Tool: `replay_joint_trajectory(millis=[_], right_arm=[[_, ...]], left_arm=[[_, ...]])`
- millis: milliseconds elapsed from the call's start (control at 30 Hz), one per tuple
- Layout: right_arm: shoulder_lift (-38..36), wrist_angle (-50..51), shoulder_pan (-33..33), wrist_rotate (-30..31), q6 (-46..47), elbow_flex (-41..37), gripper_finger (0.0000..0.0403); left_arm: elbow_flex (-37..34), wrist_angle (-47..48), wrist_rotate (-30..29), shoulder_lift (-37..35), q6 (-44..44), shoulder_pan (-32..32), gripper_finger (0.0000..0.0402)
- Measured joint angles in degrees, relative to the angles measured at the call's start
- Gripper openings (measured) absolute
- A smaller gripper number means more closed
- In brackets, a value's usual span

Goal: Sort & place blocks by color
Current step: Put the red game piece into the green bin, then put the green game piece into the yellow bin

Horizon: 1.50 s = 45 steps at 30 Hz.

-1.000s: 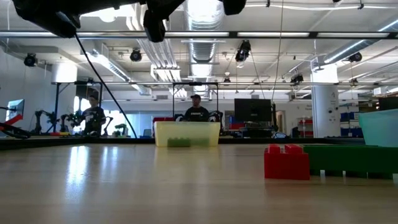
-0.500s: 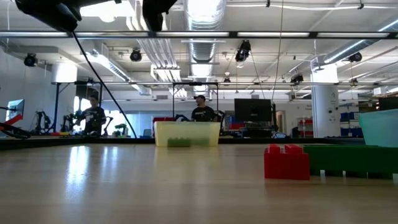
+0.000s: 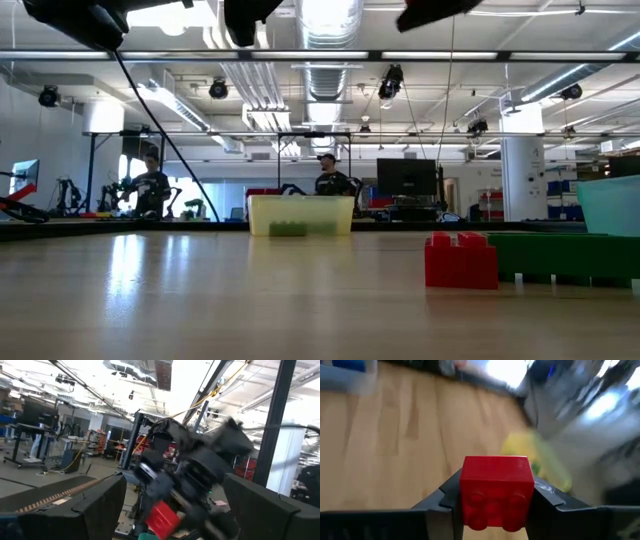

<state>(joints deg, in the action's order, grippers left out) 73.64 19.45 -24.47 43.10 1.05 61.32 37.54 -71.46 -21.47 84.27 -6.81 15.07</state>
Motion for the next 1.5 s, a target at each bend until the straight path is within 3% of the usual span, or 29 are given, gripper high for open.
replay_joint_trajectory(millis=[100,233,333,433,567,767,933,1067,1300,1500], right_arm=[[-3.4,18.3,3.7,-7.9,13.8,4.8,0.0127],[-5.3,43.1,9.8,-25.8,31.5,9.1,0.0127],[-5.8,58.3,12.7,-36.1,38.3,8.1,0.0127],[-6.6,63.9,13.2,-43.1,42.5,4.2,0.0127],[-8.2,63.0,12.7,-53.4,46.4,-3.1,0.0127],[-8.7,61.9,11.7,-53.7,48.2,-11.5,0.0137],[-8.6,61.2,11.7,-53.7,49.4,-14.1,0.0245],[-8.7,61.0,11.8,-53.6,49.5,-13.9,0.0293],[-8.7,58.0,11.7,-51.8,51.0,-9.5,0.0295],[-8.7,39.6,11.2,-44.2,49.0,-6.0,0.0279]], left_arm=[[0.0,0.0,0.0,0.0,0.2,0.0,0.0316],[-0.1,0.0,0.0,0.0,-0.1,0.0,0.0316],[-0.4,0.1,0.0,0.0,-0.2,0.0,0.0316],[-0.4,0.4,0.0,0.0,-0.2,0.0,0.0316],[-0.4,0.5,0.0,0.0,-0.2,0.0,0.0316],[-0.4,1.7,0.0,-0.1,-0.3,0.0,0.0316],[-0.4,2.3,0.0,-0.1,-0.3,0.0,0.0316],[-0.4,3.9,0.0,-0.1,-0.3,0.0,0.0316],[-0.4,9.1,0.0,-0.1,-1.6,0.0,0.0316],[-0.4,19.4,0.0,-0.1,-4.9,0.0,0.0316]])
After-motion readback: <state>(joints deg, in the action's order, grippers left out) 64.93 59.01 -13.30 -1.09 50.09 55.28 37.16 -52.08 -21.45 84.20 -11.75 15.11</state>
